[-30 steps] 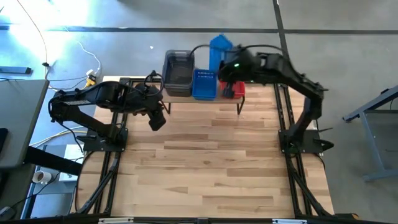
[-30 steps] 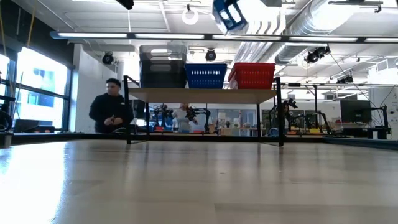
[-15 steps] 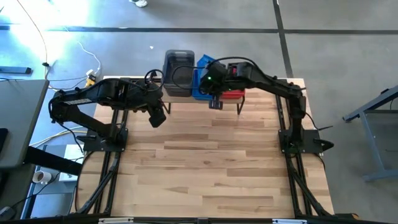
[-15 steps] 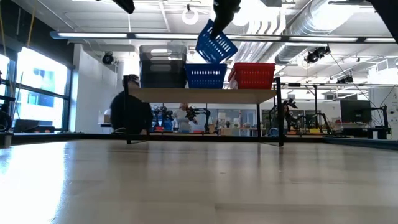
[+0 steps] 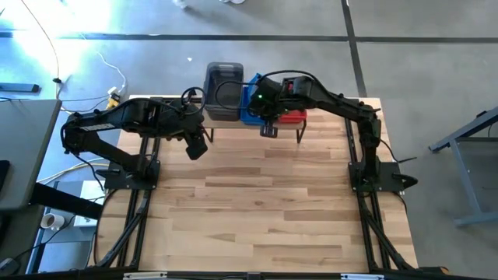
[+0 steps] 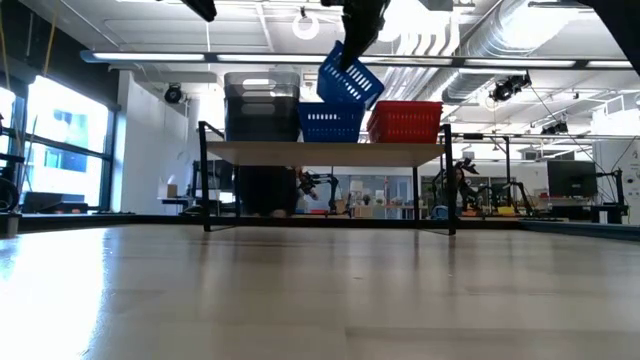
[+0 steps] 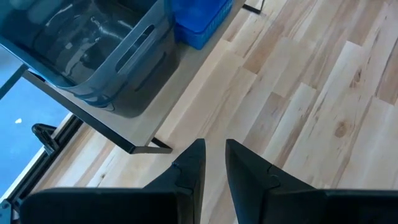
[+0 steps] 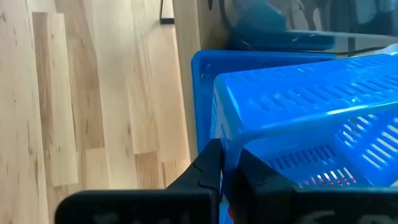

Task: Stack baskets on shelf by color
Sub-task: Stack the blue bin on top of the blue bin on the shelf

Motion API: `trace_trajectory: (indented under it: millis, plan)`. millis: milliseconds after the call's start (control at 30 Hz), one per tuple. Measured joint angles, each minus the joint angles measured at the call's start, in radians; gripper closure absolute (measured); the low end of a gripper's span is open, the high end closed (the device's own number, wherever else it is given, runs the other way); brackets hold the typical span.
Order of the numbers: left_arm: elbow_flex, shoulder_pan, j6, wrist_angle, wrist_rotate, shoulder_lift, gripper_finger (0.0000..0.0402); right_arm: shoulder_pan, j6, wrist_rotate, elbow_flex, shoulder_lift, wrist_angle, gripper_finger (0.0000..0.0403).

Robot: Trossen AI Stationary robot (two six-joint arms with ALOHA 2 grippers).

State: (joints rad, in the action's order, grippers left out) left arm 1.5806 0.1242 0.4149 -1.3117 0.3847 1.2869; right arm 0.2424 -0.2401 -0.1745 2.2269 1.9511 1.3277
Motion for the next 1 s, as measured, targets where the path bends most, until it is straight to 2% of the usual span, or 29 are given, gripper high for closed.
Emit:
trace_trajectory:
  millis: [200,433,667,1000]
  plan:
    - [0.000,0.000,0.000,0.000,0.000,0.000,0.0348,0.000,0.000,-0.035,0.000,0.000,0.029,0.0403]
    - [0.000,0.000,0.000,0.000,0.000,0.000,0.0348,0.000,-0.004,-0.019,0.000,0.000,0.040,0.0403]
    - [0.000,0.000,0.000,0.000,0.000,0.000,0.0348,-0.001,-0.087,0.003,-0.001,0.000,0.041,0.0403]
    - [0.000,0.000,0.002,0.000,-0.027,0.000,0.0348,0.001,-0.107,-0.015,-0.001,0.000,0.040,0.0402]
